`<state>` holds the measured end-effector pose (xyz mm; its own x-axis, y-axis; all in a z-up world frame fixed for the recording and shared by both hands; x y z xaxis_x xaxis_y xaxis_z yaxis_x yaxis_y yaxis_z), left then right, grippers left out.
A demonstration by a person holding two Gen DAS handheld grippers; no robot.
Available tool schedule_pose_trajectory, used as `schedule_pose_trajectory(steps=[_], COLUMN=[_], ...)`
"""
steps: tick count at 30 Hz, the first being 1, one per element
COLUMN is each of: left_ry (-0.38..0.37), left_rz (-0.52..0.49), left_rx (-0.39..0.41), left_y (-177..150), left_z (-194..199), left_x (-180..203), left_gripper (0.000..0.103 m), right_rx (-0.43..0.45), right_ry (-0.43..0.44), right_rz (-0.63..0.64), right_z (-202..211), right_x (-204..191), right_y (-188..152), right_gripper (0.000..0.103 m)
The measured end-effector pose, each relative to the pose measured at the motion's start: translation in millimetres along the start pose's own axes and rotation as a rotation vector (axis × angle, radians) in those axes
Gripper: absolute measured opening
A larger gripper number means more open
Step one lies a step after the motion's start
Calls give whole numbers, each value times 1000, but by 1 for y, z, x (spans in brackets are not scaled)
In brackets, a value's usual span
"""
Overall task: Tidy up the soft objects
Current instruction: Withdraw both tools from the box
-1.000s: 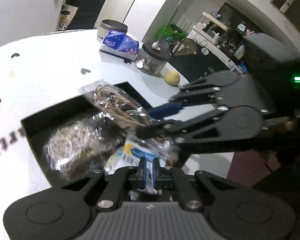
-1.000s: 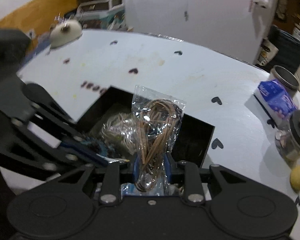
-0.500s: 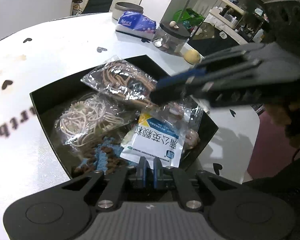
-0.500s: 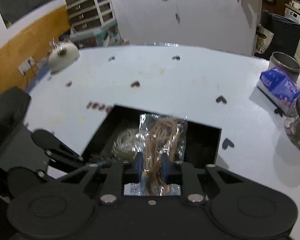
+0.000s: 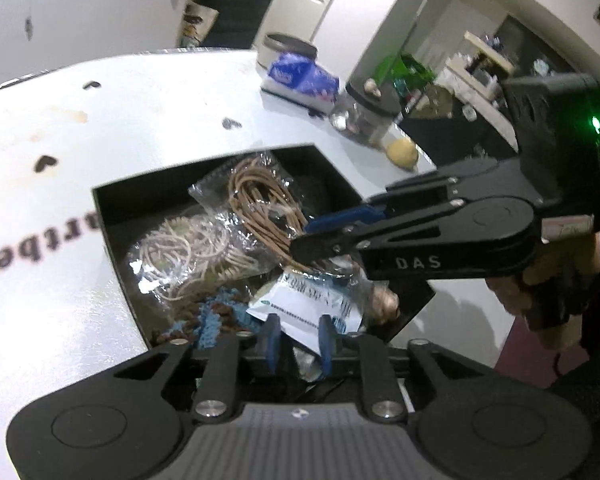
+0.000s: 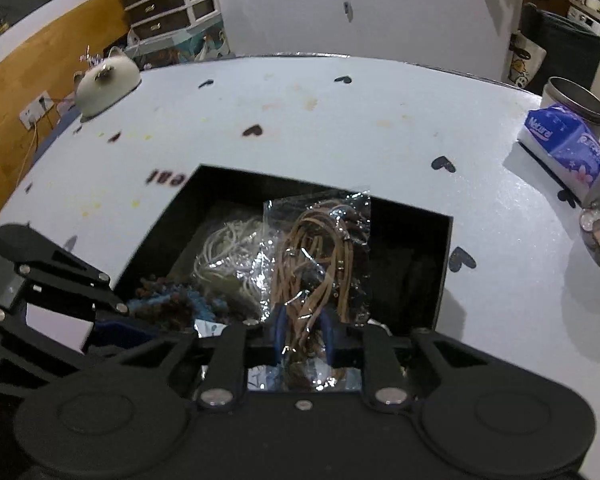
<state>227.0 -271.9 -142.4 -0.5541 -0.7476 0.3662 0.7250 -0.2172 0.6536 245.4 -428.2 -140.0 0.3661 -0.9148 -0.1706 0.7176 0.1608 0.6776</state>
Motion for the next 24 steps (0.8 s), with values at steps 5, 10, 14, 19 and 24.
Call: schedule_pose_trajectory(steps=[5,10,14,19,24], left_ry=[25,68,105,160,208], left_rz=[18,20,37,62,82], left_rx=[58,110,154,204,252], left_y=[7,12,10,3,-7], left_z=[19,42,61,86,115], left_x=[8,14,16,15,15], left_gripper=[45,64,75,89,100], right_rx=[74,137,179,243,302], right_ry=[28,34,22,-17,-66], right_rz=[-38,-61,-73,-89,-111], right_z=[26,50,67,93,116], right_x=[-3,-7,-12,-20,-32], right_y=[8,13,12,10,3], right_gripper=[25,32,39,55,65])
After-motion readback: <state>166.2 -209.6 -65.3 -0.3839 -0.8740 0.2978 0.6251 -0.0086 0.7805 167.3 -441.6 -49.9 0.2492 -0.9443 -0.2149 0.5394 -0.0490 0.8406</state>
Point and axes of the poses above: each gripper's, at about its wrist camera, not at the fingertips, and z roughly against the way its jaws point, x to its right, y to its top, the point moved 3 cm from there along -z, roughly the way its jaws point, and after that the axes turned 9 degrees about x, right-handed, at the moved point
